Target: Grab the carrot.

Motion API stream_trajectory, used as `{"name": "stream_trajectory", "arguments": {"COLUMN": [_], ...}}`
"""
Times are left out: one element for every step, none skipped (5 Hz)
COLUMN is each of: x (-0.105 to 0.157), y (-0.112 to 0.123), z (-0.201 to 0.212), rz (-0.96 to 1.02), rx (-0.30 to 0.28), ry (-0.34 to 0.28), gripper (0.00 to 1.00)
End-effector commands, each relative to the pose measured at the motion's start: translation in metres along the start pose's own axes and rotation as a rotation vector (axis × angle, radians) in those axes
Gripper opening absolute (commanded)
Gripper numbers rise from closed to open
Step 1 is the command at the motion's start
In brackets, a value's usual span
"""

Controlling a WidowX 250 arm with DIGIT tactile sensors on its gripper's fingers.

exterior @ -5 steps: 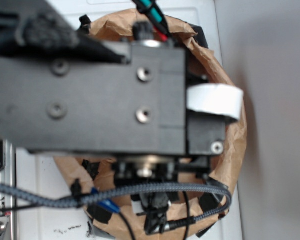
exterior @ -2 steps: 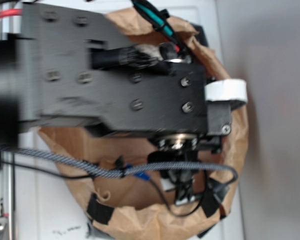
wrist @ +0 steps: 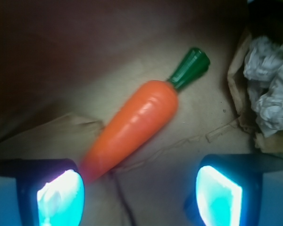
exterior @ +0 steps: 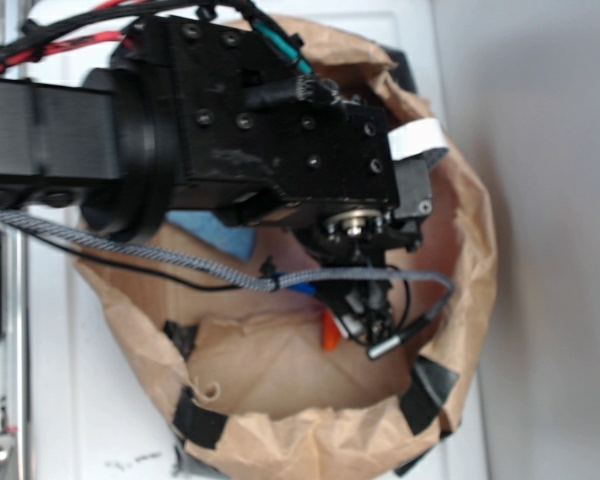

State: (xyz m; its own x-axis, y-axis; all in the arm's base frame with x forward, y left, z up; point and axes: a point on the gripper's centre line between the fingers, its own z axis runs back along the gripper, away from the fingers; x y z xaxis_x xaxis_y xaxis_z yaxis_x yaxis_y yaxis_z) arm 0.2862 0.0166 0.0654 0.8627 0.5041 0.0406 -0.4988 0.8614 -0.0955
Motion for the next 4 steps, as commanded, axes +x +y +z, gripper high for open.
{"name": "stream_trajectory", "arguments": {"x": [0.015,0.010,0.005,0.001], "y": [-0.019,-0.035,-0.041,-0.041], "z": [-0.015,-0.013,-0.014,-0.029], "rz": [0.159,0.129,0.113,0.100], "rx": [-0.150,-0.199,-0.188,-0.122], "ry": [-0.008,-0.032,-0.063,-0.078], "gripper": [1.00,1.00,1.00,1.00]}}
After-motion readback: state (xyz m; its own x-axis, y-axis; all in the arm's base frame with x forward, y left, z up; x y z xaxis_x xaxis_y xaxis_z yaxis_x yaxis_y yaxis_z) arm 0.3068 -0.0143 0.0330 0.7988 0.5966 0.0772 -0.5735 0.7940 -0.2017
